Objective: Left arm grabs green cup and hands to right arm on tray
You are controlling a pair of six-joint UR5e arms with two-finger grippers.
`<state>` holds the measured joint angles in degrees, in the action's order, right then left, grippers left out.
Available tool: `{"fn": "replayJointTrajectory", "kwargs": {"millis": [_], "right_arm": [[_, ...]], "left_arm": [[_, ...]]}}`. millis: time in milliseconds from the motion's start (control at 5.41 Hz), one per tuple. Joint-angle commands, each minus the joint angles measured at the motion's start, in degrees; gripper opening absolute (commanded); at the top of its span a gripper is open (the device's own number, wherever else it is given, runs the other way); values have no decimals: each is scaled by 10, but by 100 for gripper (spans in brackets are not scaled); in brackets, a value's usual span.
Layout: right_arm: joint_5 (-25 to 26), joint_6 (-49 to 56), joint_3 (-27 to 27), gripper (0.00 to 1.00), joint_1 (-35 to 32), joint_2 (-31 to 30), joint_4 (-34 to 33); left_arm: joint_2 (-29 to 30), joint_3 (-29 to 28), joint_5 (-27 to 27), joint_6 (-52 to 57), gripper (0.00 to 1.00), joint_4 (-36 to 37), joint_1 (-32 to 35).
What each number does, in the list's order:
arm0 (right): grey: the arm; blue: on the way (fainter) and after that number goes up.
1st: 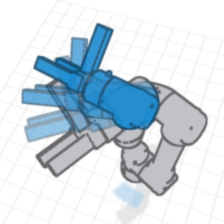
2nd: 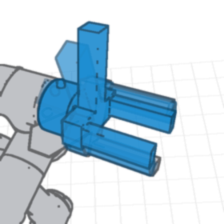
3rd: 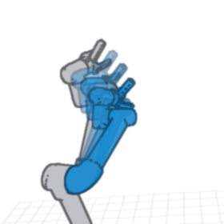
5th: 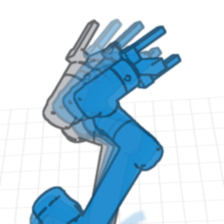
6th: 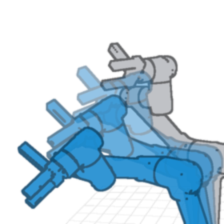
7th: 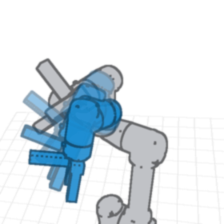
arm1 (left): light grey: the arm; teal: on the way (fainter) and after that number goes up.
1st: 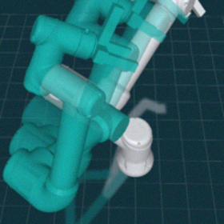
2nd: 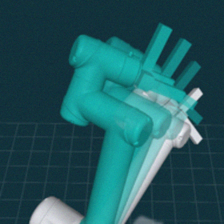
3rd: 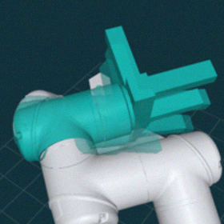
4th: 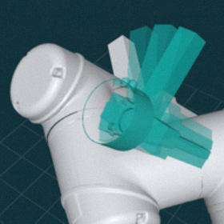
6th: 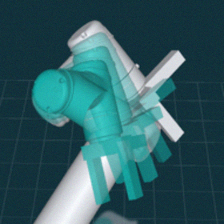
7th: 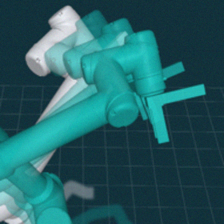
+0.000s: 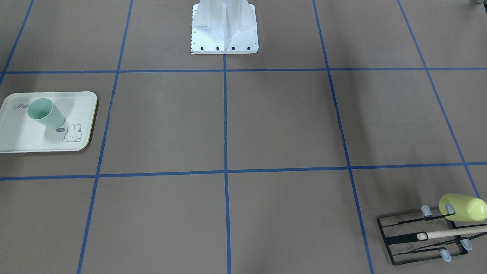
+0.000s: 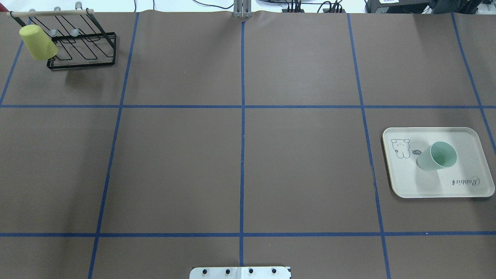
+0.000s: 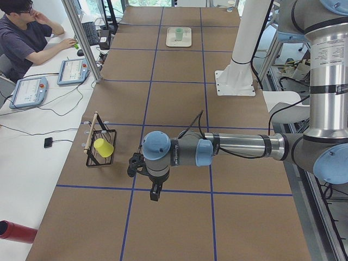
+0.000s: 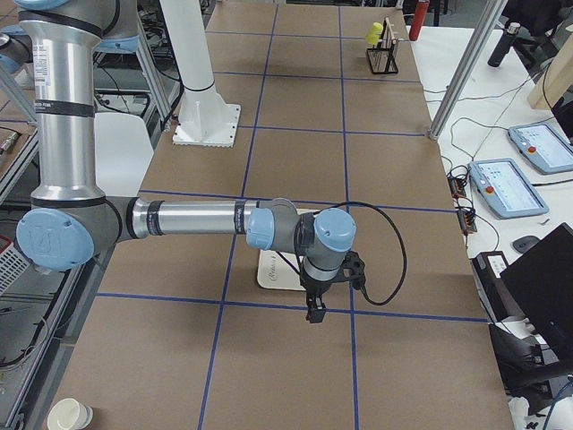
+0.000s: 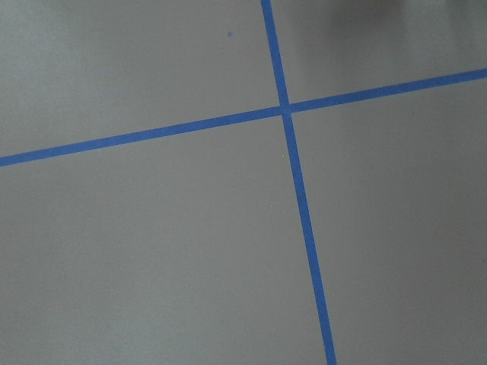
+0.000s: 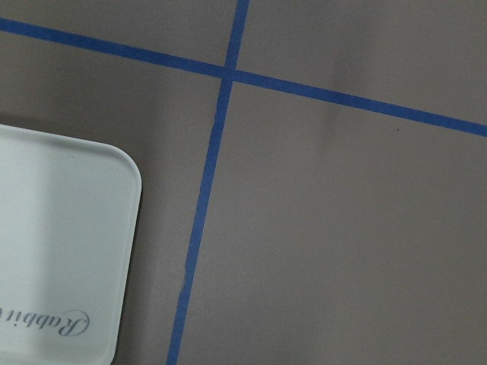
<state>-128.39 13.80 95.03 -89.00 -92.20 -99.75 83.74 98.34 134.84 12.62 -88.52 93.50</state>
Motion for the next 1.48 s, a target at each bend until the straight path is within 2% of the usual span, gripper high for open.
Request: {"fn": "replayJointTrajectory", "kwargs": {"millis": [0, 370, 1295], "right_arm": [[0, -25, 2, 100, 0, -1, 1], [0, -38, 12, 100, 0, 0, 1], [-2, -39, 15, 100, 0, 6, 2]], "left_arm": [[-1, 13, 3, 2, 100, 4, 1], [-19, 23, 3, 0, 100, -2, 0], [-20, 26, -1, -3, 100, -3, 0]]}}
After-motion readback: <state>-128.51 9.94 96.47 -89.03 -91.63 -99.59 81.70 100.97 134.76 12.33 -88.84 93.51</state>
